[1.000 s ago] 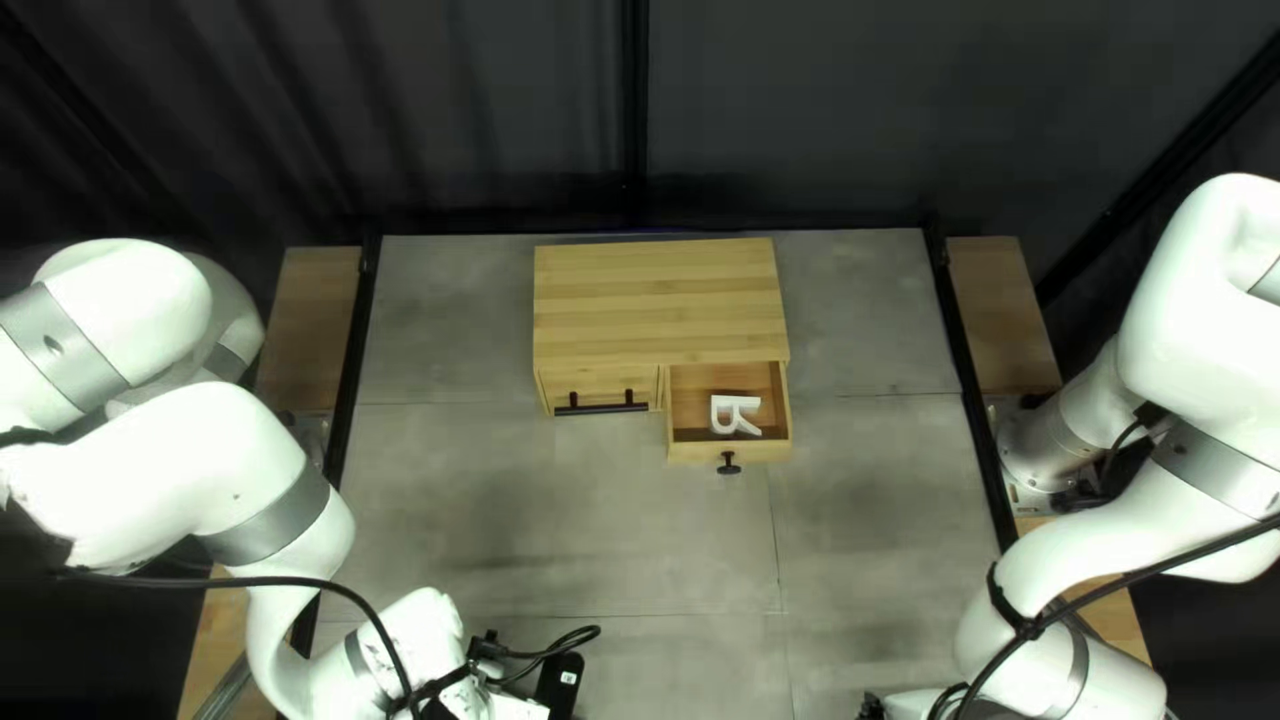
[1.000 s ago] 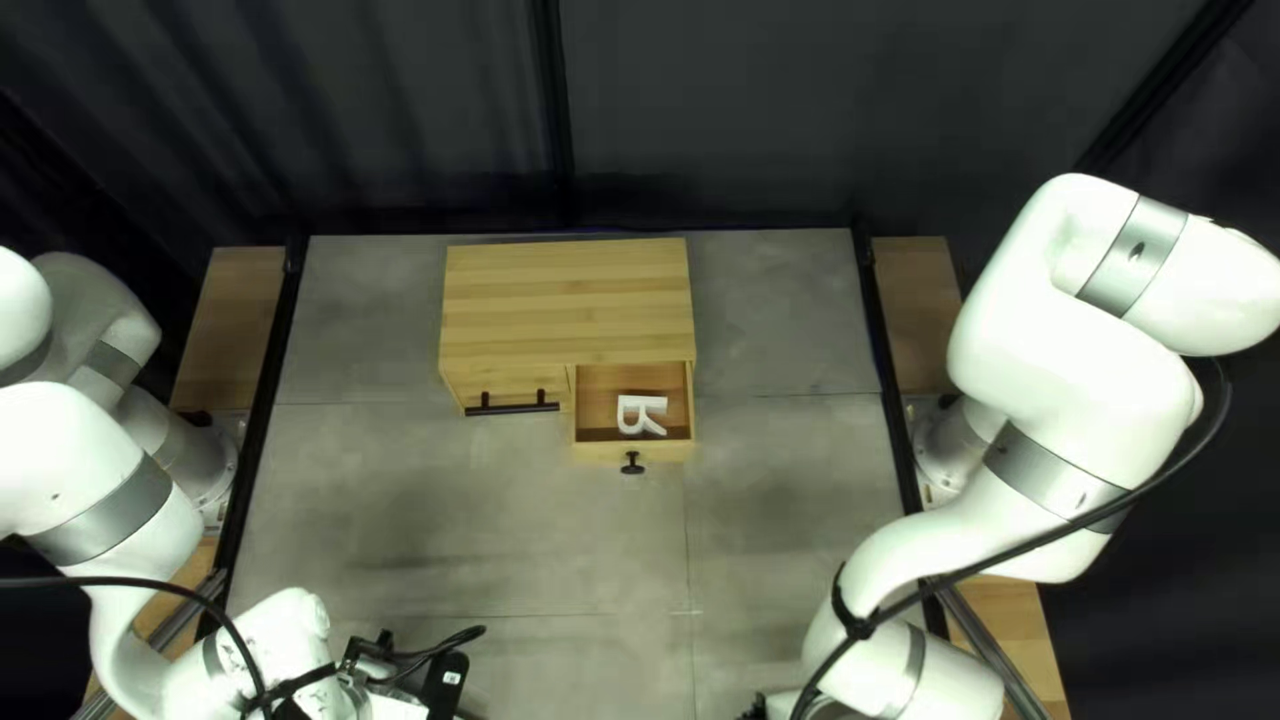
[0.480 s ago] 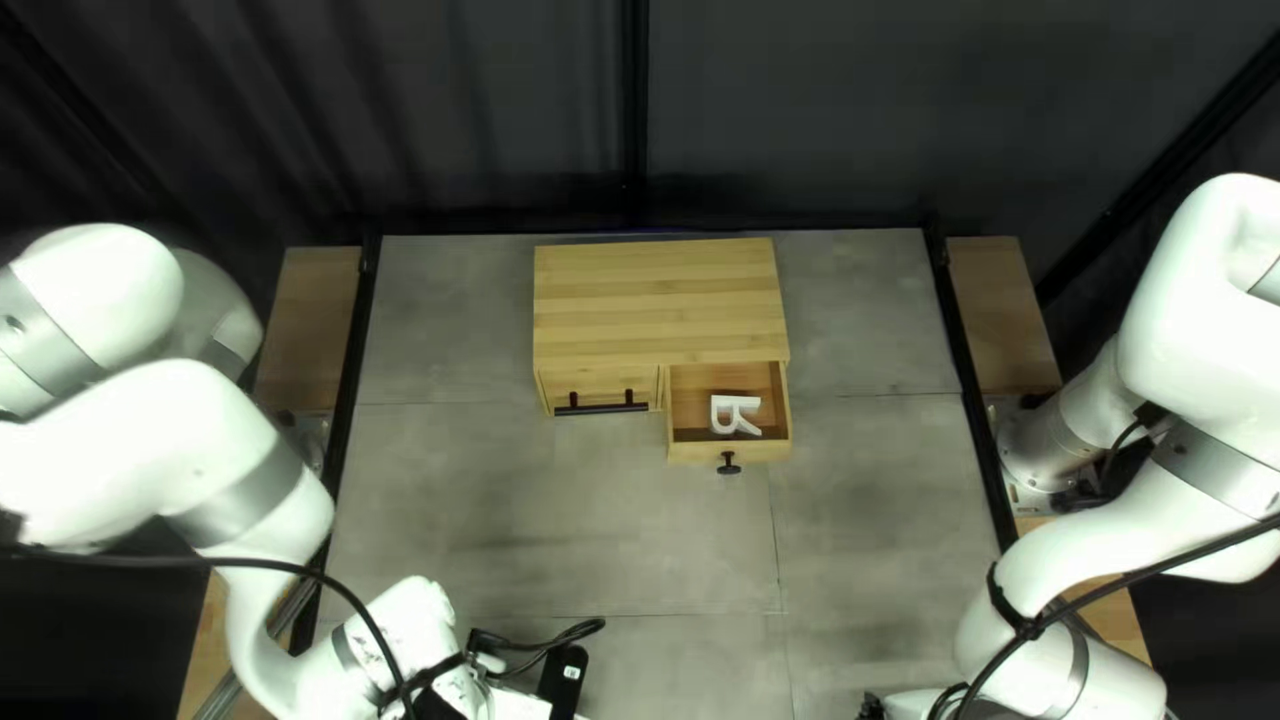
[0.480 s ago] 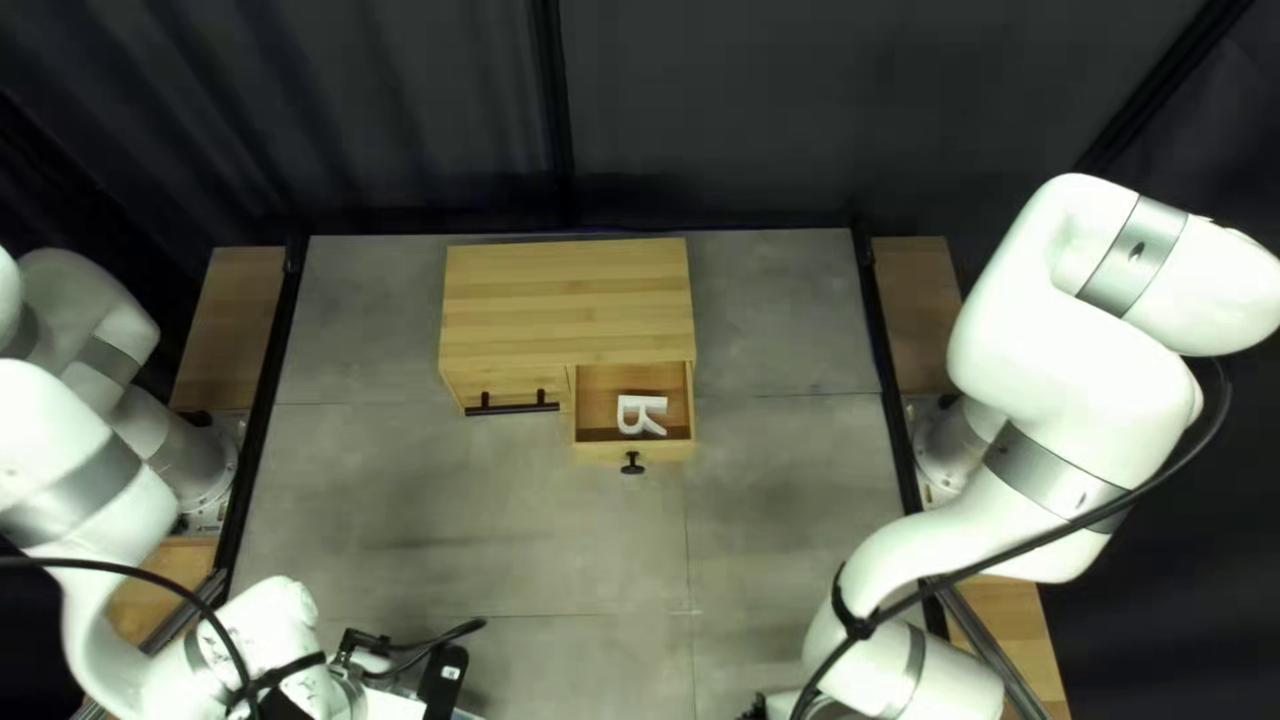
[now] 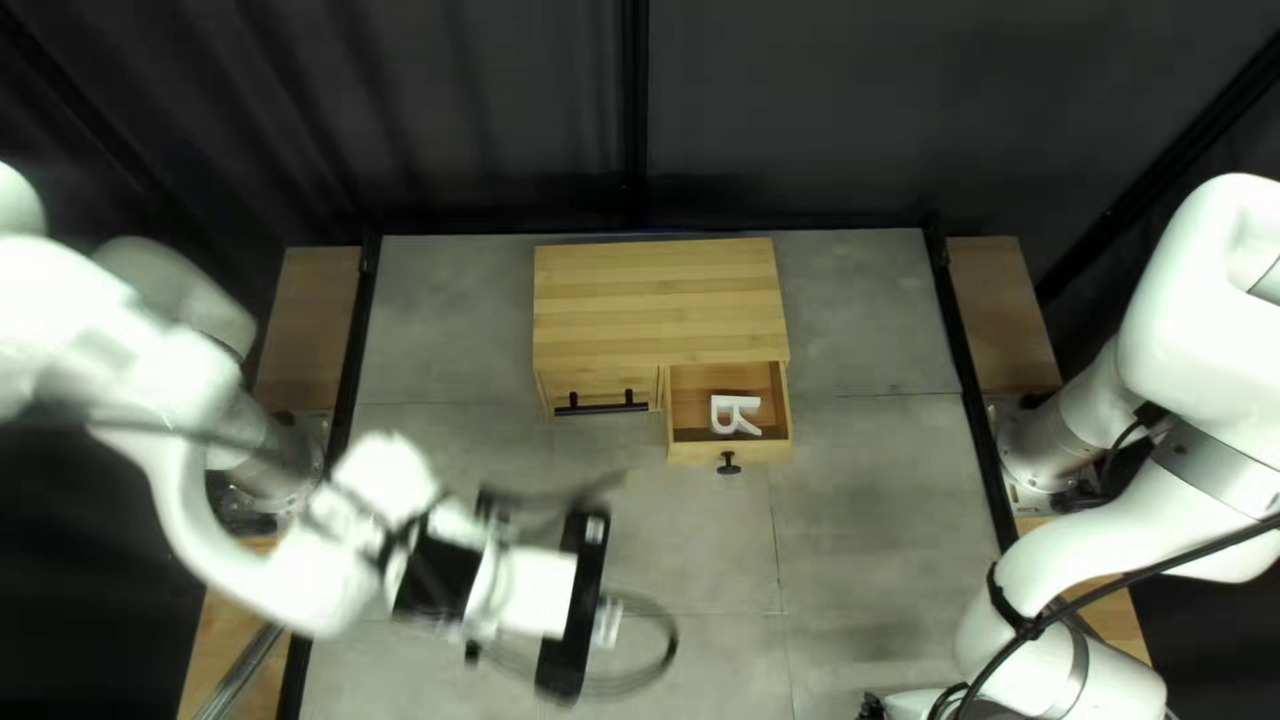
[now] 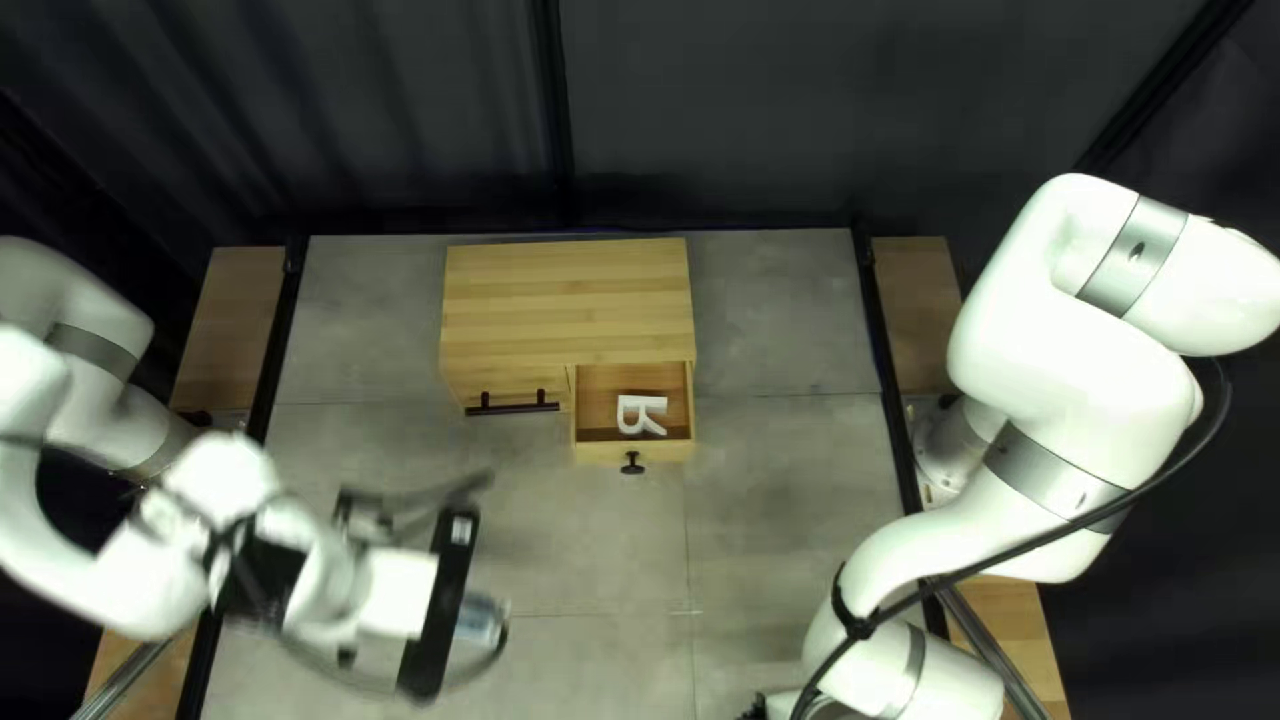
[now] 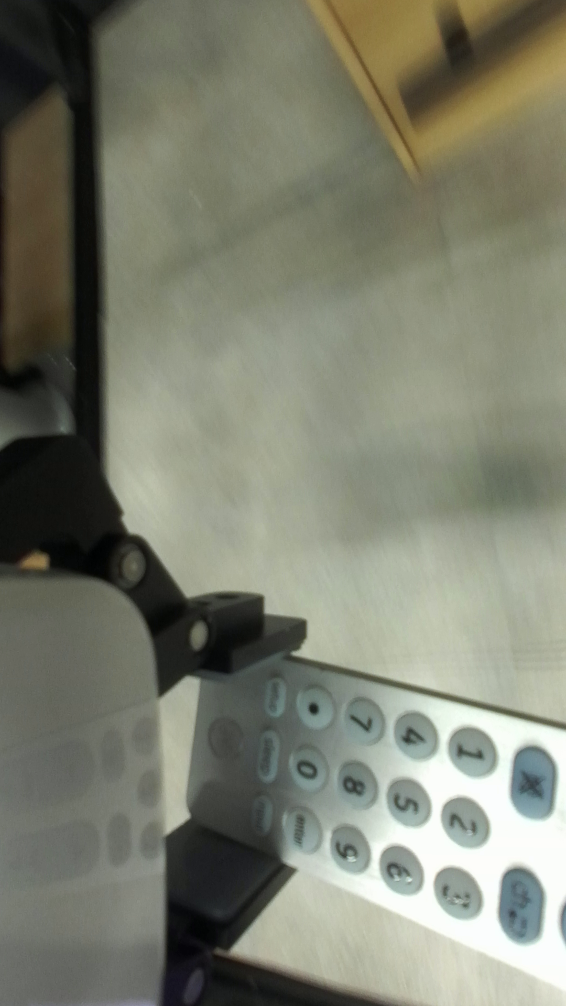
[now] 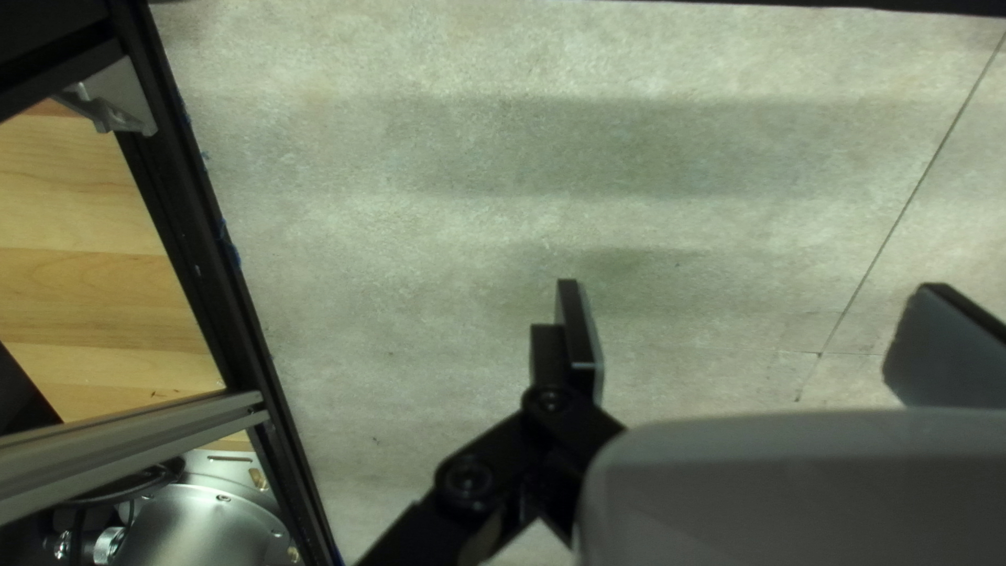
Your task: Open drawers and place objects into drawer and close
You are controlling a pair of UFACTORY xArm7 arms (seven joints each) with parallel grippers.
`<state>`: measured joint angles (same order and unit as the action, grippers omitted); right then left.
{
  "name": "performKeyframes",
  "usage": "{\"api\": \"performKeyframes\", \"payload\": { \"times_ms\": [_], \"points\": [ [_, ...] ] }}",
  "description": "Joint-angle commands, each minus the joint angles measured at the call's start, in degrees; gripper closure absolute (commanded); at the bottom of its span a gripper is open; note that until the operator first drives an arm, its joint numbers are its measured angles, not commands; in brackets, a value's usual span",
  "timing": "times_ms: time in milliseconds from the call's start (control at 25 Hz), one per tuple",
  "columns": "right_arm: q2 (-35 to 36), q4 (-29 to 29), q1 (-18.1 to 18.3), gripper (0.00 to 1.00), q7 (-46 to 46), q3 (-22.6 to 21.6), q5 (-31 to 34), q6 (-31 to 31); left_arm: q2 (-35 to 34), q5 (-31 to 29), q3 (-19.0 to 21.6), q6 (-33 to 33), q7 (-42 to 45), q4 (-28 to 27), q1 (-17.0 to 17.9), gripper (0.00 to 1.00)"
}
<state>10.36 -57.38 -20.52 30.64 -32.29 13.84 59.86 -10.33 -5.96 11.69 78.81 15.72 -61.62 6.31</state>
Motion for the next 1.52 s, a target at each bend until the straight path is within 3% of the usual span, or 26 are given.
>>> {"api": "performKeyframes", "payload": {
  "times_ms": [40,200,560,800,1240,1520],
  "points": [
    [0.0,0.0,0.0,0.0,0.0,0.0,0.0,0.0,8.3,-3.6,-0.7,3.9,2.1,-10.1,-1.4,1.0],
    [0.0,0.0,0.0,0.0,0.0,0.0,0.0,0.0,15.2,-5.1,-1.1,5.4,2.8,-16.3,-1.5,1.0],
    [0.0,0.0,0.0,0.0,0.0,0.0,0.0,0.0,18.4,-2.3,-4.6,4.5,3.0,-18.6,-5.4,1.0],
    [0.0,0.0,0.0,0.0,0.0,0.0,0.0,0.0,22.6,0.3,-7.8,7.2,4.7,-25.2,-9.1,1.0],
    [0.0,0.0,0.0,0.0,0.0,0.0,0.0,0.0,19.6,5.2,-11.9,2.3,7.7,-19.0,-14.3,1.0],
    [0.0,0.0,0.0,0.0,0.0,0.0,0.0,0.0,21.6,5.0,-12.7,0.4,7.8,-20.7,-15.1,1.0]
  ]
}}
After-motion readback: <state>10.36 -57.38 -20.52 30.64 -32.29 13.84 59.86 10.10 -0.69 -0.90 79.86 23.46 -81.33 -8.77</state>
